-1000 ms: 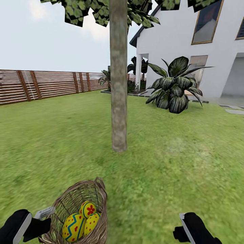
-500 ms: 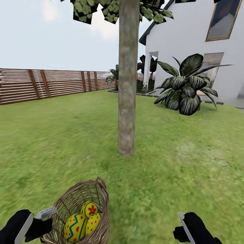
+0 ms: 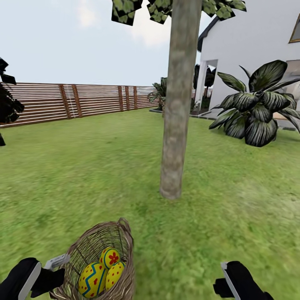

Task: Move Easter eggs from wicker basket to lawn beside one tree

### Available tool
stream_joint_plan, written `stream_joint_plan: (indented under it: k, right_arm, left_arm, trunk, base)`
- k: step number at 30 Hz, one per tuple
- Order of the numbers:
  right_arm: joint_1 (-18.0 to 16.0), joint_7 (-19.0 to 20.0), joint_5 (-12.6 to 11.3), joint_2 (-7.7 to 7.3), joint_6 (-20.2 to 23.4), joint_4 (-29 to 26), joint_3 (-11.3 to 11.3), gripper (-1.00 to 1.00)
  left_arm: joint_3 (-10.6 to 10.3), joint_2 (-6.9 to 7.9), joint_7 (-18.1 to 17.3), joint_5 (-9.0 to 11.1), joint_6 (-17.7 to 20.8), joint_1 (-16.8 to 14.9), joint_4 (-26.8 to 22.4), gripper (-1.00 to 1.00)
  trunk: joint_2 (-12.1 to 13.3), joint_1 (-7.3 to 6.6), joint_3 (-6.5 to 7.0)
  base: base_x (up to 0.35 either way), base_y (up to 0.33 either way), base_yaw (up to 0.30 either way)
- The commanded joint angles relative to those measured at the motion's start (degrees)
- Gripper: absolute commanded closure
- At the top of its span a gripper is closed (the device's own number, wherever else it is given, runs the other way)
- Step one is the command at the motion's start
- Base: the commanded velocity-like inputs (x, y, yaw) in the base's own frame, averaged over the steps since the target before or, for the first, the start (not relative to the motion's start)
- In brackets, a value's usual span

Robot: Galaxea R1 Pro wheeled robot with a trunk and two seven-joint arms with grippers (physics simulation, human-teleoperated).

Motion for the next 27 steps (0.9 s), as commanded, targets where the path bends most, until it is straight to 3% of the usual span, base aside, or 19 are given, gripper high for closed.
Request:
stream_joint_plan:
  k: [1,10,13,19,27]
  right_arm:
    - [-0.01,0.12,0.25,0.03,0.26,-0.12,-0.02,-1.0]
    - [-0.01,0.12,0.22,-0.05,0.26,-0.16,-0.15,-1.0]
    - [-0.01,0.13,0.18,-0.04,0.34,-0.16,-2.3,-1.0]
    - [-0.01,0.29,0.13,-0.04,0.44,-0.16,-5.08,-1.0]
    - [-0.01,0.23,0.24,0.12,0.44,-0.16,-5.11,-1.0]
  left_arm:
    - [0.13,-0.04,-0.44,0.6,0.3,-0.07,-0.04,1.0]
    - [0.12,-0.05,-0.46,0.6,0.3,-0.07,-0.04,1.0]
    - [0.12,-0.27,-0.43,0.57,0.32,-0.07,-0.04,1.0]
    - [0.12,-0.8,-0.41,0.51,0.26,-0.07,0.13,1.0]
    - [0.12,-0.76,-0.43,0.51,0.28,-0.07,0.14,1.0]
  trunk:
    - [-0.03,0.03,-0.08]
    - [-0.03,0.03,-0.2]
    - [-0.03,0.03,-0.2]
    - [-0.03,0.03,0.0]
    - [-0.03,0.03,0.09]
  base:
    - [0.337,0.0,0.25]
    - [0.337,0.0,0.214]
    - [0.337,0.0,0.041]
    - [0.337,0.0,-0.215]
    - [0.336,0.0,-0.202]
